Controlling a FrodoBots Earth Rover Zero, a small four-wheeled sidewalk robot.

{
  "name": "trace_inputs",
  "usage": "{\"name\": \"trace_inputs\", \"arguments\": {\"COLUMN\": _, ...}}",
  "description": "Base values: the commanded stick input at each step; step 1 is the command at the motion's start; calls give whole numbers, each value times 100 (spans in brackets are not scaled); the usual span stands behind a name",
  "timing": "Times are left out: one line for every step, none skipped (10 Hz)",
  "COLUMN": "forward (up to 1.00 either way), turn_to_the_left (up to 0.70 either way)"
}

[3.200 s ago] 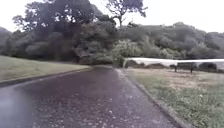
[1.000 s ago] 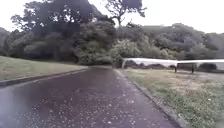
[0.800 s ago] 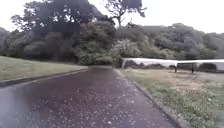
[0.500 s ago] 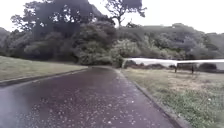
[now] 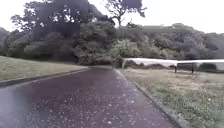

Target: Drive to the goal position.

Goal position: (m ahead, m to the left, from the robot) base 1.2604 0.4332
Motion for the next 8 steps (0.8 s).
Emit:
{"name": "trace_inputs", "arguments": {"forward": 4, "turn_to_the_left": -1}}
{"name": "trace_inputs", "arguments": {"forward": 4, "turn_to_the_left": 2}}
{"name": "trace_inputs", "arguments": {"forward": 4, "turn_to_the_left": 2}}
{"name": "trace_inputs", "arguments": {"forward": 4, "turn_to_the_left": 1}}
{"name": "trace_inputs", "arguments": {"forward": 4, "turn_to_the_left": 1}}
{"name": "trace_inputs", "arguments": {"forward": 3, "turn_to_the_left": 1}}
{"name": "trace_inputs", "arguments": {"forward": 3, "turn_to_the_left": 1}}
{"name": "trace_inputs", "arguments": {"forward": 3, "turn_to_the_left": 1}}
